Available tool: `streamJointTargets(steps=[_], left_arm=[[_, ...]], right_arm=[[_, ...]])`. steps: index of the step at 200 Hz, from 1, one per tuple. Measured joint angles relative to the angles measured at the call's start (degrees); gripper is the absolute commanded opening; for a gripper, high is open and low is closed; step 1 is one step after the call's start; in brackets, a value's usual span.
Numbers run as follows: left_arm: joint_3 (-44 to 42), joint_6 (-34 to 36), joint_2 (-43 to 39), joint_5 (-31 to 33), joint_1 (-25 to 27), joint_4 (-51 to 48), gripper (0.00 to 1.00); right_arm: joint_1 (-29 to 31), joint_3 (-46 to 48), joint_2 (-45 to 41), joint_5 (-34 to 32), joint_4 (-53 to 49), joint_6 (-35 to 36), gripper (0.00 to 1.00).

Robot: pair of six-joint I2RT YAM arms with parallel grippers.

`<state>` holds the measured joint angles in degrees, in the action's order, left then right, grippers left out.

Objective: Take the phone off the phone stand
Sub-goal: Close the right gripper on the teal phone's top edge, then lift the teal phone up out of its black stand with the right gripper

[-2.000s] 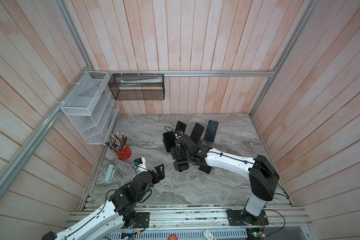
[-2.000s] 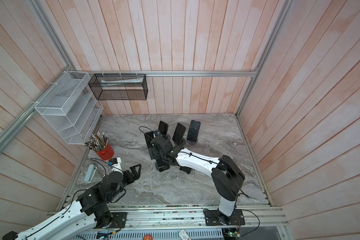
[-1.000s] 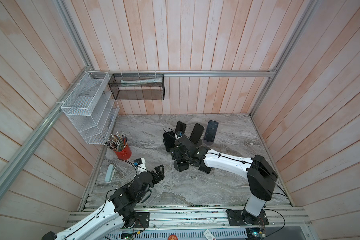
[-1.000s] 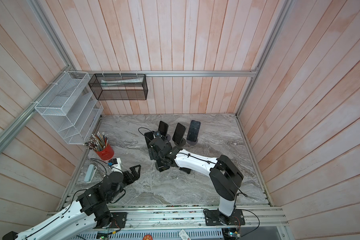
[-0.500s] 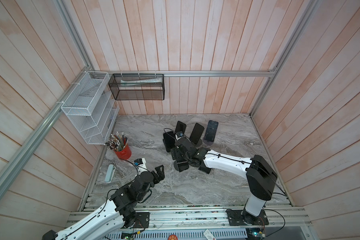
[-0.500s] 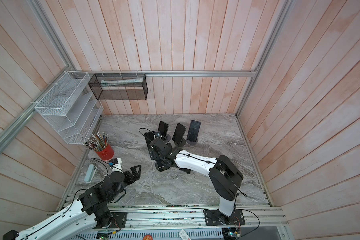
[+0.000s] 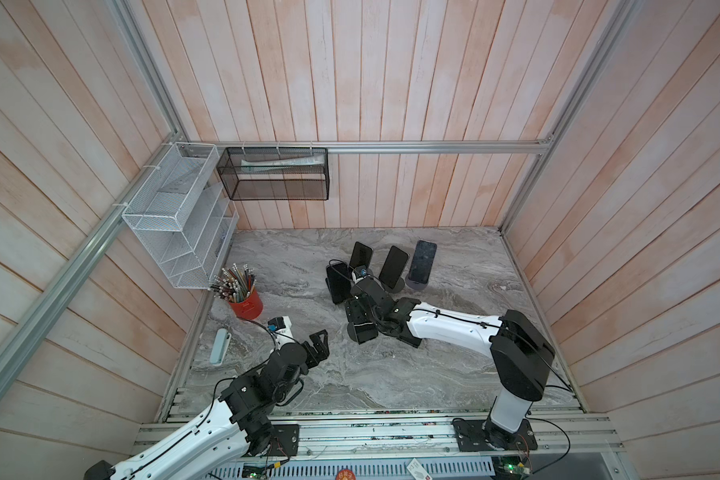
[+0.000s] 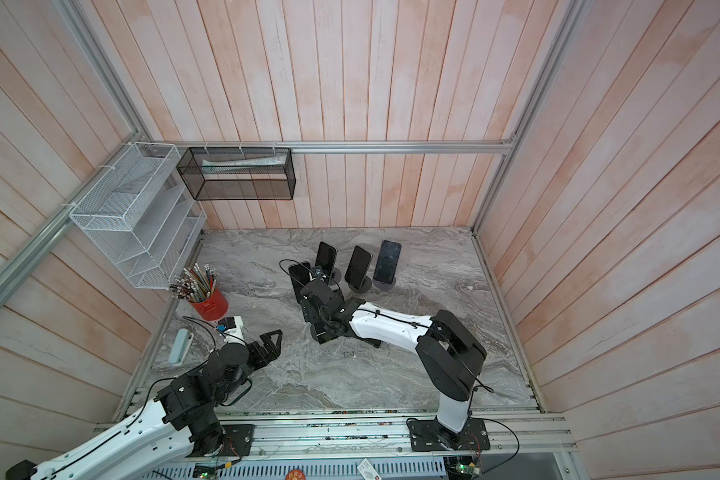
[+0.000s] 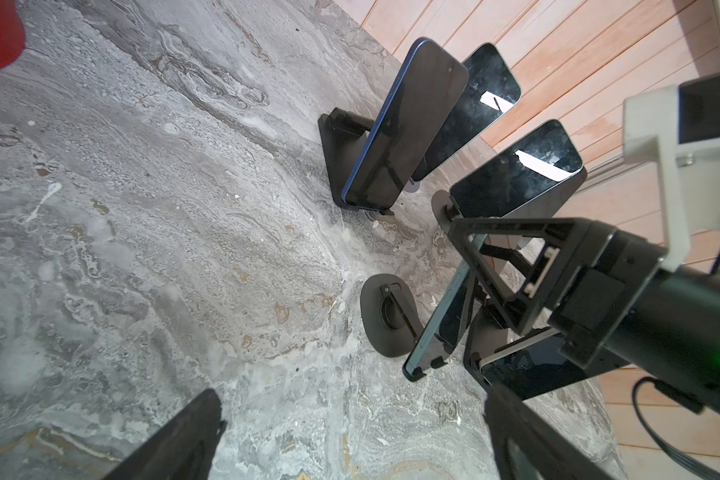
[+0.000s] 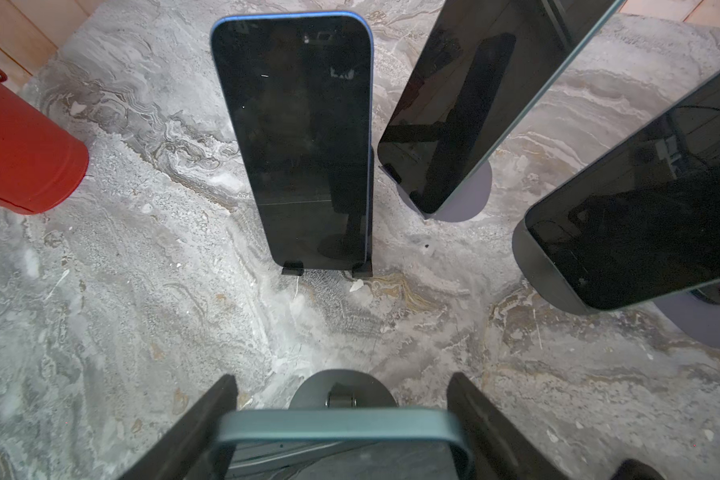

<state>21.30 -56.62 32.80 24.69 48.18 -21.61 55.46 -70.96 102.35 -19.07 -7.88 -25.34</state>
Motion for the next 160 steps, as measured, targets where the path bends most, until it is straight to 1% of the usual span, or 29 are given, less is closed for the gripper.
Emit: streamJointTargets(steps=[89,160], left_arm=[[0.0,0.0,-1.3,-0.2,0.0,0.2,1.00],[0.0,0.8,-1.4,-0.2,0.0,0.6,1.00]], right_arm=[[0.0,1.2,-2.1,1.0,0.5,0.1,0.74],[0.4,1.3,-3.7,1.2,0.1,0.4,0.72]])
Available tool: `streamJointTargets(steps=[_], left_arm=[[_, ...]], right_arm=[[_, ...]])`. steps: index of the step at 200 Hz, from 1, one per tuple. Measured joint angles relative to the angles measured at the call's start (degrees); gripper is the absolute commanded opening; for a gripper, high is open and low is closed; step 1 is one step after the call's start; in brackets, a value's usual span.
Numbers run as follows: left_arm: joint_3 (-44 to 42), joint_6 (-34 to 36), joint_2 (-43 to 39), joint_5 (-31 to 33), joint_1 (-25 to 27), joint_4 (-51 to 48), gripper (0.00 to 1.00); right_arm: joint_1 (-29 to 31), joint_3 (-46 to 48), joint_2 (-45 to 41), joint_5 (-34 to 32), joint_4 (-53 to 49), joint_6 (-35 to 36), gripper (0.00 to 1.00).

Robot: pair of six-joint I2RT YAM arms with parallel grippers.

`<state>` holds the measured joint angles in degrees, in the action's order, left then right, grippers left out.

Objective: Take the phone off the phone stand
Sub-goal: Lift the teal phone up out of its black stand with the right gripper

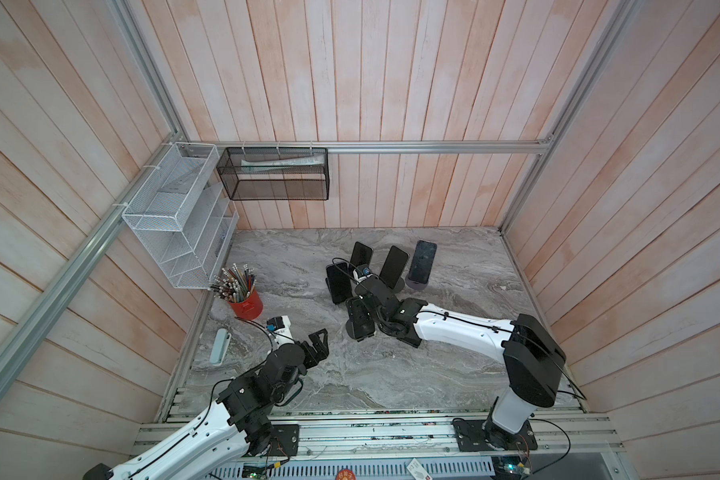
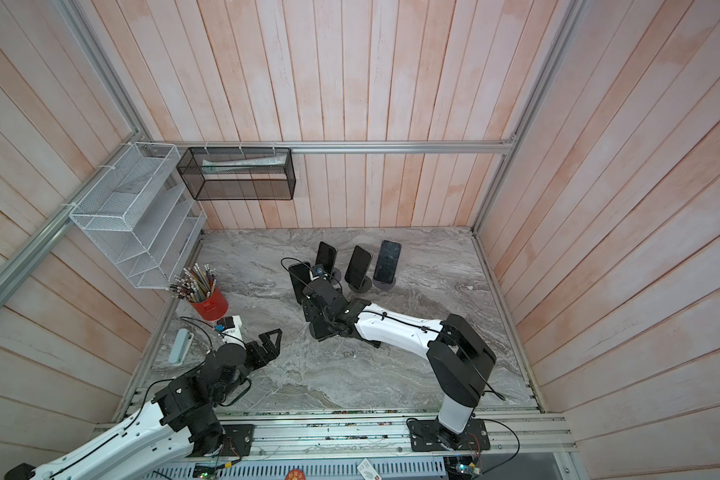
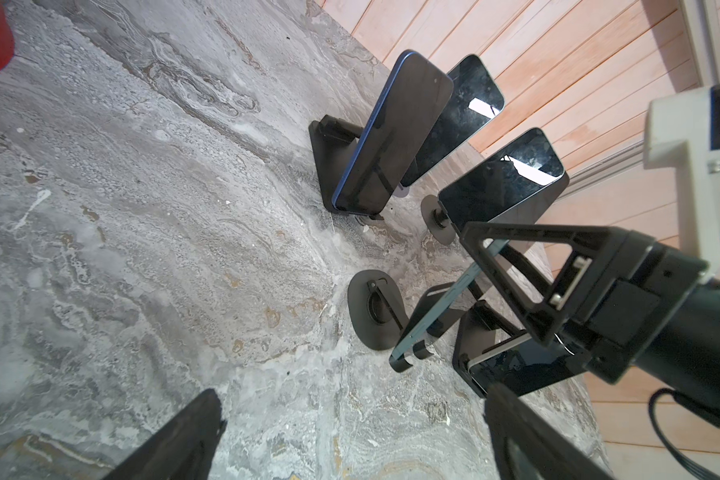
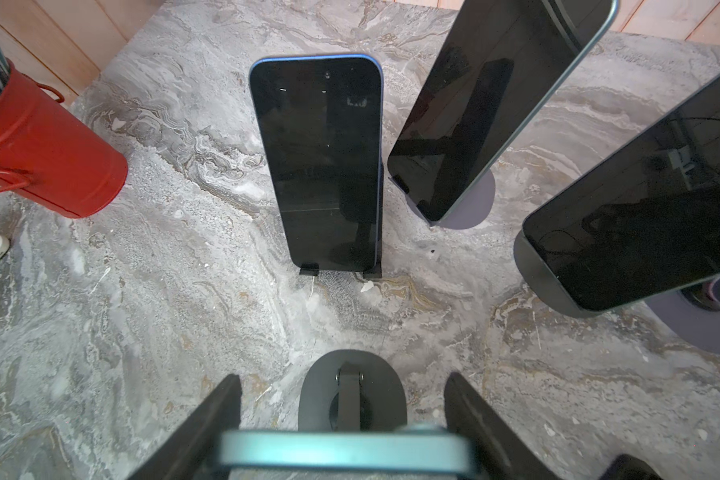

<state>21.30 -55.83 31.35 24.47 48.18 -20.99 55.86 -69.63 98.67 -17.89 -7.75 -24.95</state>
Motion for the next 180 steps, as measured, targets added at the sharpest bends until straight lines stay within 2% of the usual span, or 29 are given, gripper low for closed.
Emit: streamJointTargets(steps=[180], left_arm=[[1.0,2.9,1.0,0.0,0.0,1.0,1.00]], right_arm=[[1.2,0.0,-6.0,-0.5,-4.5,1.0,0.71]])
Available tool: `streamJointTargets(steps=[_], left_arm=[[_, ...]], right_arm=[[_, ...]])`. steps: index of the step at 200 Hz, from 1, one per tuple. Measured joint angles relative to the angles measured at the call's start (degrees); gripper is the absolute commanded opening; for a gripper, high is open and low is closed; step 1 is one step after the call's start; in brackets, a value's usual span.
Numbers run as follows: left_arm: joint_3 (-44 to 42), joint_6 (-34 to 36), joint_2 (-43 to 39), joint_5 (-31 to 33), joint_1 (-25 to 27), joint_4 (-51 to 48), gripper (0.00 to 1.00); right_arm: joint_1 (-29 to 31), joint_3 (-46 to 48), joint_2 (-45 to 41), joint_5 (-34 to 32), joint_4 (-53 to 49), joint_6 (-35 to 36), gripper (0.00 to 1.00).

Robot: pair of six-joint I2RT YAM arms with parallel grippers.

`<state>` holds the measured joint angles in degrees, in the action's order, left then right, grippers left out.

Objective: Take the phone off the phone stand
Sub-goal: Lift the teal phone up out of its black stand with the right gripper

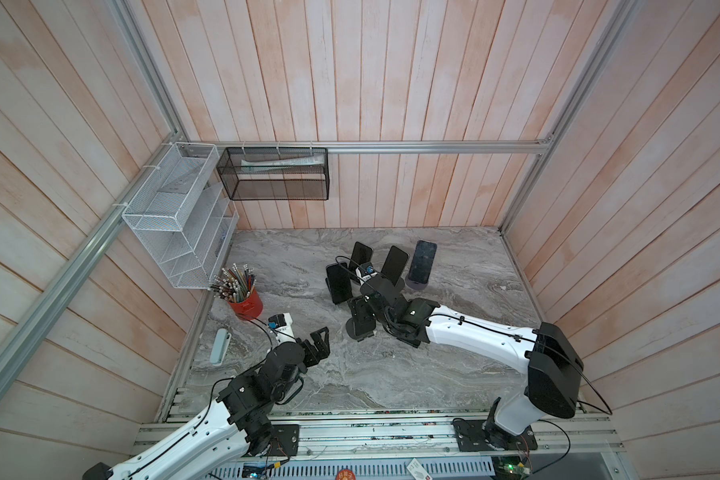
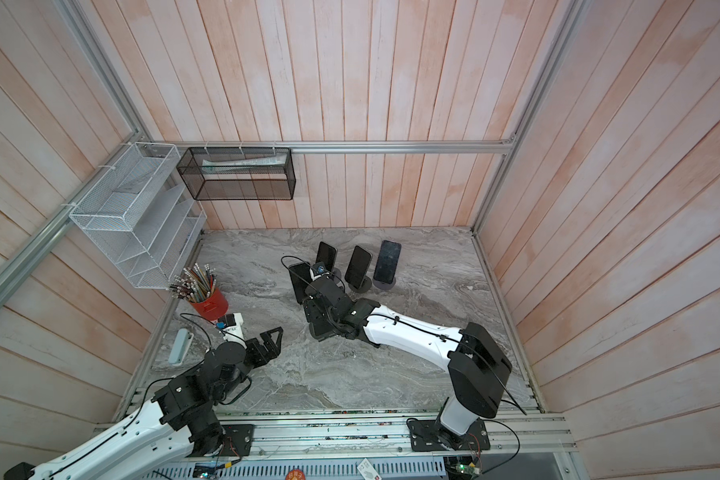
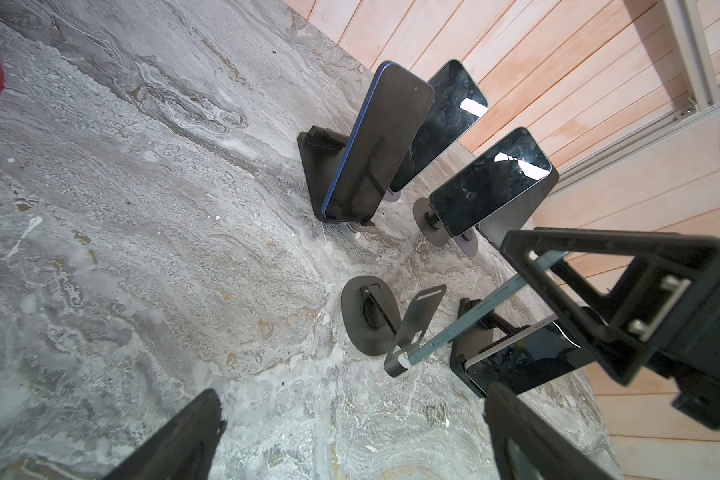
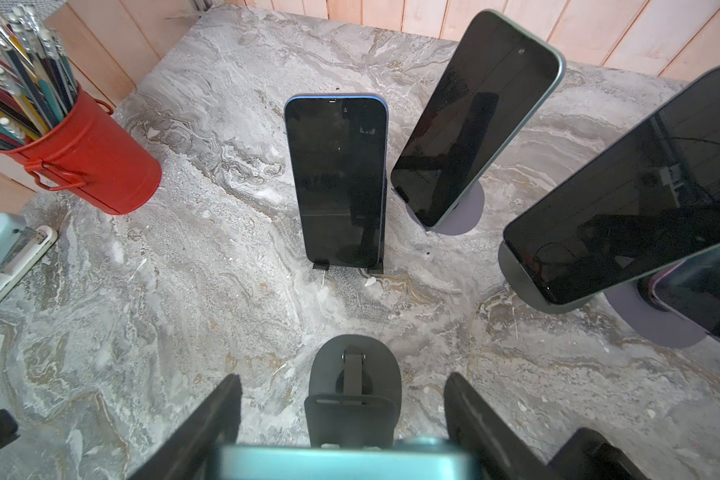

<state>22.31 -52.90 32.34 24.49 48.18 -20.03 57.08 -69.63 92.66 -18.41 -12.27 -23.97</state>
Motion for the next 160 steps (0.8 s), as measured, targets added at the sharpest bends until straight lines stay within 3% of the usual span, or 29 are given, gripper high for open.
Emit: streamJointTargets(steps=[50,105,160], left_arm=[[2.7,1.5,2.5,-0.2,0.0,0.8,1.00],[11.6,5.6,8.7,-1.6,0.0,2.1,1.00],[19.6,9.3,14.2,-3.3,0.0,2.9,1.00]], right_arm=[[0.2,0.0,-4.5,-2.3,-2.0,0.1,0.71],[0.2,-0.5,-9.9,-7.4,-6.9,1.6,0.71],[-0.4,-8.5,-13.3,-12.5,-14.5,4.0,0.71]])
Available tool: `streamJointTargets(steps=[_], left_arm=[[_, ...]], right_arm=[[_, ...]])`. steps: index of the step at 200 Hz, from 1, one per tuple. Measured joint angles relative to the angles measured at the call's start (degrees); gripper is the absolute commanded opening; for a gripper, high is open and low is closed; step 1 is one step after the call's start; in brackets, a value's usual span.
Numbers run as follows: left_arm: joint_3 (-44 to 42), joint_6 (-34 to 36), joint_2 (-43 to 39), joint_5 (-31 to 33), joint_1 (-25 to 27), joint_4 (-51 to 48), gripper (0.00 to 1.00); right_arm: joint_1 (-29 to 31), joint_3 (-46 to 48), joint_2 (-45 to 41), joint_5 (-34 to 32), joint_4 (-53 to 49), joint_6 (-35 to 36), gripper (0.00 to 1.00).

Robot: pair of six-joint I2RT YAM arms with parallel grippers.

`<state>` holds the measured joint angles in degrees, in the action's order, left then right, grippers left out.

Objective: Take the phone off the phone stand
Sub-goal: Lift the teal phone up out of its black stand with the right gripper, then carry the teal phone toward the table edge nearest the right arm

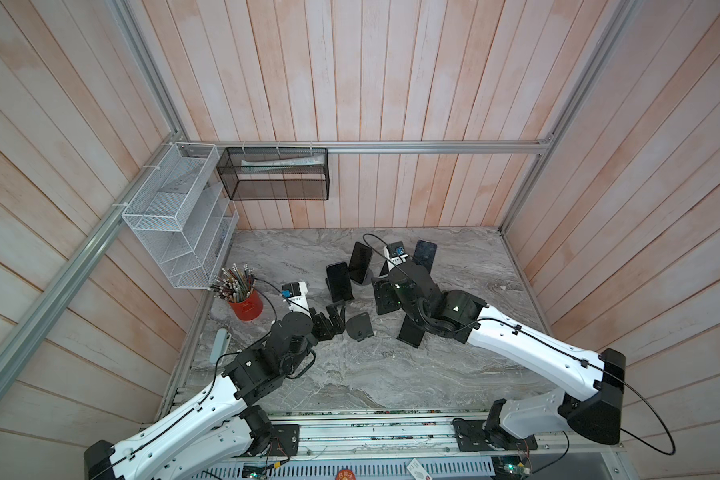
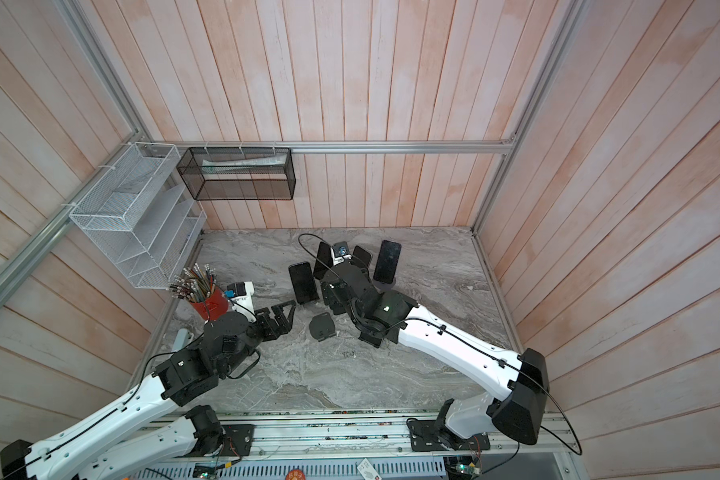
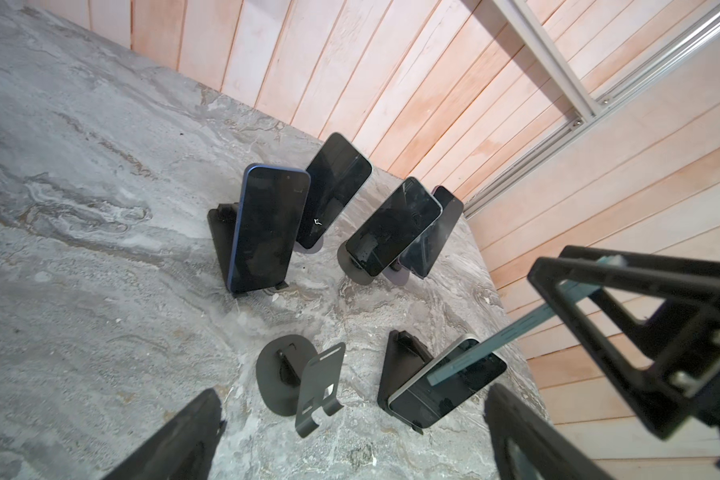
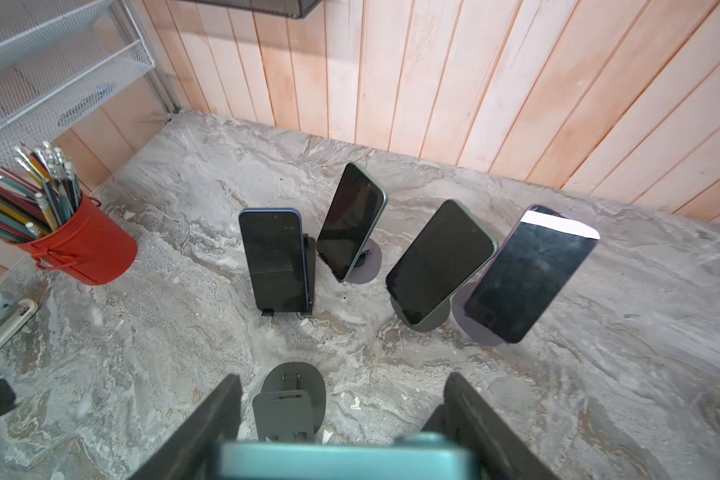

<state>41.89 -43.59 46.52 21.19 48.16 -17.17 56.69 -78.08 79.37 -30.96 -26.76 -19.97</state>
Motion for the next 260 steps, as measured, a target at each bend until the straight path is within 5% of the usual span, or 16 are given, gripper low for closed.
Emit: streamJointTargets(steps=[42,120,260], left_arm=[[4.5,3.5,3.0,-2.0,0.0,0.0,1.00],[5.6,1.0,2.3,-8.1,0.0,-4.6,0.98],[1.0,-8.6,-2.4,-12.4,0.0,-3.8,0.97]], right_arm=[[-3.8,-4.3,-2.7,-3.3,-5.1,2.3,0.71],[-20.0,0.5,-13.1,-4.4,-14.9,4.4,0.72],[-36.7,23.4,-20.4,14.4,-14.9,6.9,0.73]])
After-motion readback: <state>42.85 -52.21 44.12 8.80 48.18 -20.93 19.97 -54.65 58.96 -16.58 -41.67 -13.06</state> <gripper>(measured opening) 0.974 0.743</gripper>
